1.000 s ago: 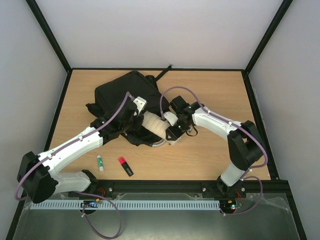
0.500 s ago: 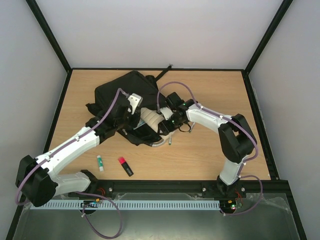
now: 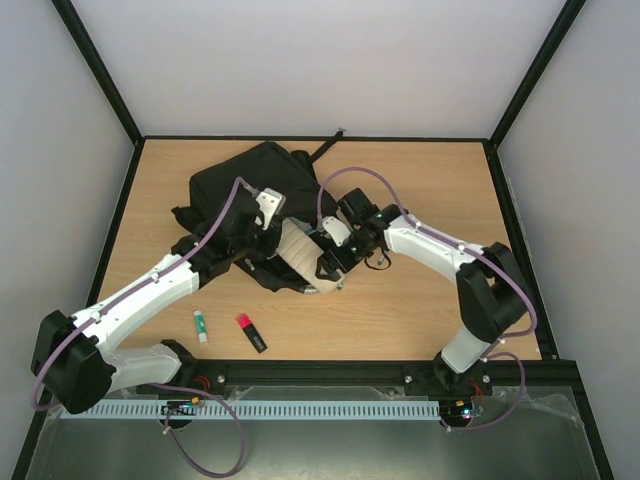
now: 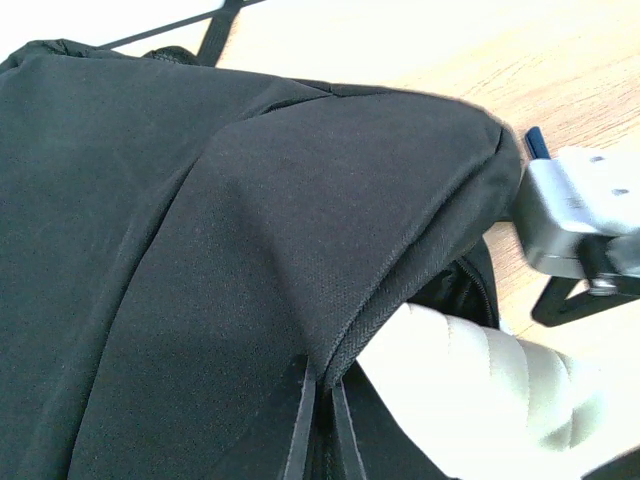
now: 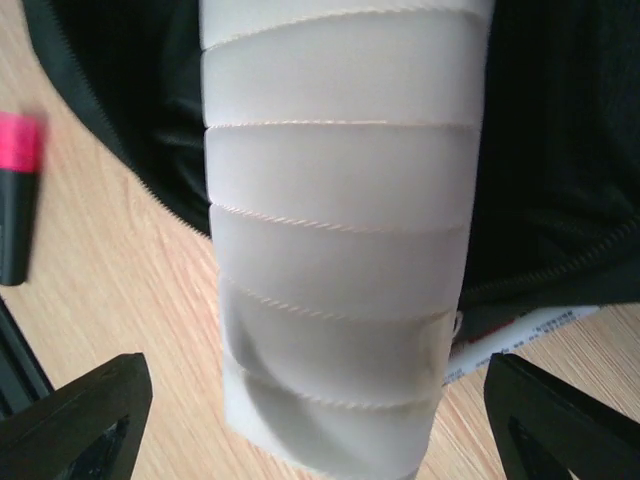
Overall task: Pack the student bag
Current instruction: Place the stationery in the student bag.
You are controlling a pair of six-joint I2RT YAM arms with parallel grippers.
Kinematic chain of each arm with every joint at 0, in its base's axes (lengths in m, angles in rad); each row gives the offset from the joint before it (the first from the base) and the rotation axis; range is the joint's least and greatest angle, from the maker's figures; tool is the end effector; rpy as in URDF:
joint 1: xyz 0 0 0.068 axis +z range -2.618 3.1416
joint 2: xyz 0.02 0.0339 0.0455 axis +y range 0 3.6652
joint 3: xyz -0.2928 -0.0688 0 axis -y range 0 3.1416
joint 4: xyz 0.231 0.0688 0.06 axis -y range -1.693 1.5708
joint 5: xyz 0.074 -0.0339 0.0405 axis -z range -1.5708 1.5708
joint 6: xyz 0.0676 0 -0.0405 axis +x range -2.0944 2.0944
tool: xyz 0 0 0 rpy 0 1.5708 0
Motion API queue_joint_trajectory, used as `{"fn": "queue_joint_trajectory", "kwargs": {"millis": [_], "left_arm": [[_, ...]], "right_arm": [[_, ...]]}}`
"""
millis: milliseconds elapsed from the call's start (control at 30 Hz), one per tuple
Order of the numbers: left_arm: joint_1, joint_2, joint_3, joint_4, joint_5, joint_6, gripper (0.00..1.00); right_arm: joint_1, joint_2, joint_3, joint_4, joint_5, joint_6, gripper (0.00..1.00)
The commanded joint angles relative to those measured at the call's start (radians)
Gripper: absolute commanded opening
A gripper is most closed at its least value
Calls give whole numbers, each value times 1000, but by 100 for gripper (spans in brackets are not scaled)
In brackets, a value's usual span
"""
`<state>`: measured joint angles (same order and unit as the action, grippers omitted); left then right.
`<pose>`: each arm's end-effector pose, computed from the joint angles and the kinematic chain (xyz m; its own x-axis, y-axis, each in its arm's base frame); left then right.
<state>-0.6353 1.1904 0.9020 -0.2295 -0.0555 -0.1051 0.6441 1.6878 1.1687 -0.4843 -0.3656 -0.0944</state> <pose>0.2218 -0.1588 0.3071 -0.4544 0.2048 -0.8669 0.5089 0.8585 -0.0638 0.2719 0.2344 0.2262 -0.6040 -0.5637 -0.5635 -0.7748 0.5809 0.2495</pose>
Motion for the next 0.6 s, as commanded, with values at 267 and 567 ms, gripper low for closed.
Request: {"fn": "queue_joint_trajectory", "kwargs": {"millis": [267,567], "left_arm": [[5,-52,-8,76,-3,2,2],[6,-49,-6,77,-1,5,2]], "right_arm": [[6,-275,-239,-55,122,-354,77],[58,-368,-386,37,199,-525,14]]}}
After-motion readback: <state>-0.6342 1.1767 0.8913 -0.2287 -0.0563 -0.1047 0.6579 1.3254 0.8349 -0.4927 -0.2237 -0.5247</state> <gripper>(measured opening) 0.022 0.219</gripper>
